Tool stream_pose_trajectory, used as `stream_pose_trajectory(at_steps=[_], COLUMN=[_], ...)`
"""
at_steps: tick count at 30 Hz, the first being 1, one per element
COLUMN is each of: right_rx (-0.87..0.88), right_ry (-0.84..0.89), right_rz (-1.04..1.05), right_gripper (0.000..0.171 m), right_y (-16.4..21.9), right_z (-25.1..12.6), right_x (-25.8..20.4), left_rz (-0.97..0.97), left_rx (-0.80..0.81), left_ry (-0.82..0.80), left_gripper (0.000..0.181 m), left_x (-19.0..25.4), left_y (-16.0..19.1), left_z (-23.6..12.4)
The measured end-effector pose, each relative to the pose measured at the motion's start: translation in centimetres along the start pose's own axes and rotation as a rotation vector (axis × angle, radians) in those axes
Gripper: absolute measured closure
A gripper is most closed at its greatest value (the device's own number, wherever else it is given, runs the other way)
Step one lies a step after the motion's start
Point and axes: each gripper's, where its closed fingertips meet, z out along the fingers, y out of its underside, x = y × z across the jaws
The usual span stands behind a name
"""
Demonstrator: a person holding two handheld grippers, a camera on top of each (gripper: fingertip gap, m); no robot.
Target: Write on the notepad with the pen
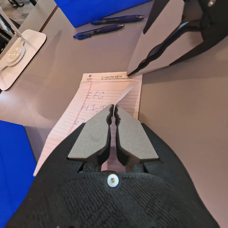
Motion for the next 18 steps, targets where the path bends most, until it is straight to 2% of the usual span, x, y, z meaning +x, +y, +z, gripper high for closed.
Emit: stream_pose_trajectory(at_steps=[9, 13, 18], right_rx=[0.002, 0.03, 0.01], right_ry=[0.104, 0.241, 0.328], right_rz=[-0.089, -0.112, -0.114], right_gripper=[0.171, 0.171, 0.171], right_y=[-0.3, -0.8, -1.5], right_z=[-0.2, -0.8, -0.3], right_x=[-0.1, 0.7, 2.6], left_rz=[-0.024, 0.056, 0.036], left_rx=[0.016, -0.033, -0.019], left_ry=[-0.012, -0.02, 0.0], left_gripper=[0.181, 0.181, 0.181], left_x=[-0.2, 0.7, 0.7], left_y=[0.0, 1.2, 1.3], left_z=[-0.2, 0.0, -0.1])
